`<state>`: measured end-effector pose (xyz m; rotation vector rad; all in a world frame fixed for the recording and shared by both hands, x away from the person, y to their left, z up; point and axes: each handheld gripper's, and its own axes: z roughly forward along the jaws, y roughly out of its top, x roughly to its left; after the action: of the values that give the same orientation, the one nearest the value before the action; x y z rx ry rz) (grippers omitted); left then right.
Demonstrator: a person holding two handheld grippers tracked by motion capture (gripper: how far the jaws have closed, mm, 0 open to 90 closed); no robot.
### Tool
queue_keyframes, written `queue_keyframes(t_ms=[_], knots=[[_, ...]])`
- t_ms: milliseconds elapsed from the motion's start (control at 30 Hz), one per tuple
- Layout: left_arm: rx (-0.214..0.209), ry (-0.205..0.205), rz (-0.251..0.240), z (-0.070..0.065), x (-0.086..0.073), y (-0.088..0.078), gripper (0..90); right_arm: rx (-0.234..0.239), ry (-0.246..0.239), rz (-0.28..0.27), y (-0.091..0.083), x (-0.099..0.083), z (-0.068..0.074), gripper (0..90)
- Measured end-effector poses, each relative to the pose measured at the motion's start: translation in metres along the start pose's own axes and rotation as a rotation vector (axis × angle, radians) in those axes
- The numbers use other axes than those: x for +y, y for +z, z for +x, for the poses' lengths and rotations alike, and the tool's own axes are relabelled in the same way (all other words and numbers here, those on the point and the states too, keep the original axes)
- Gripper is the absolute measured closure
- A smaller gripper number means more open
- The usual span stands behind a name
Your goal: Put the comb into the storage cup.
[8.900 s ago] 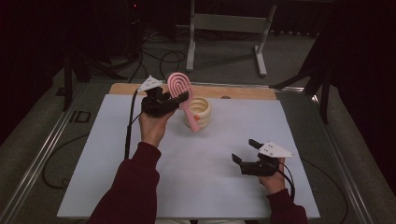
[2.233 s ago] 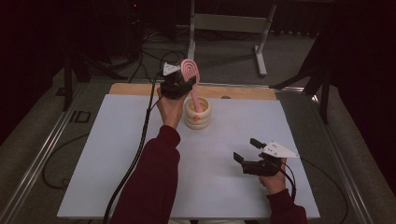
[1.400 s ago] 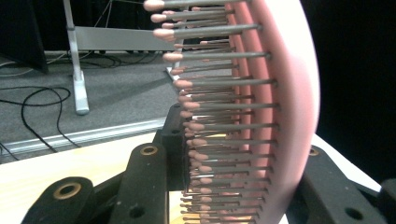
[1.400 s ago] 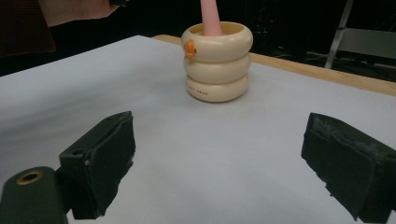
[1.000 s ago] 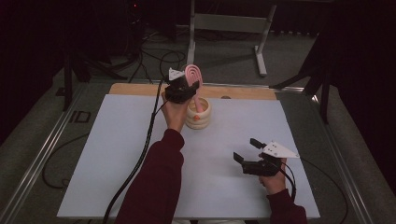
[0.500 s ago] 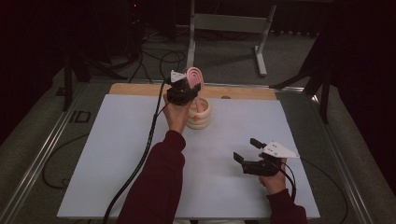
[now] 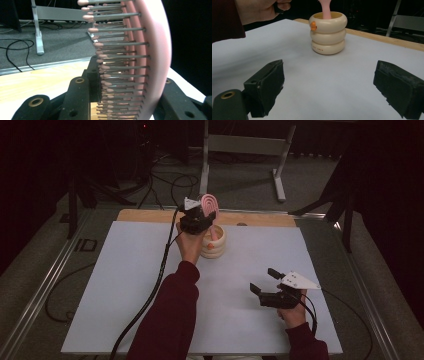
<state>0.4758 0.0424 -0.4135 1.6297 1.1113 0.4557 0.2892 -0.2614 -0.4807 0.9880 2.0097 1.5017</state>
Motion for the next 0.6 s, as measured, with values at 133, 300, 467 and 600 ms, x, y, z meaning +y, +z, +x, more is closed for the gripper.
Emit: queue_keyframes(t_ms=[133,300,467,600], knots=[[0.002,-0.002,0.001,0.0001,-0.0012,0.0007,64.2,0.0,0.0,0.0,0.0,0.0,-0.0002,9.6],[0.007,0.004,0.001,-0.0003,-0.0016,0.0,64.2,0.003,-0.001,-0.001,0.0005,0.0,0.0007,9.6],[0.011,0.0,0.004,0.0009,-0.0035,0.0004,64.2,0.003,0.0,0.0,0.0007,-0.0002,0.0007,9.6],[0.01,0.001,0.009,0.0009,-0.0063,0.0014,64.2,0.002,-0.001,-0.001,0.0006,0.0,0.0006,9.6]])
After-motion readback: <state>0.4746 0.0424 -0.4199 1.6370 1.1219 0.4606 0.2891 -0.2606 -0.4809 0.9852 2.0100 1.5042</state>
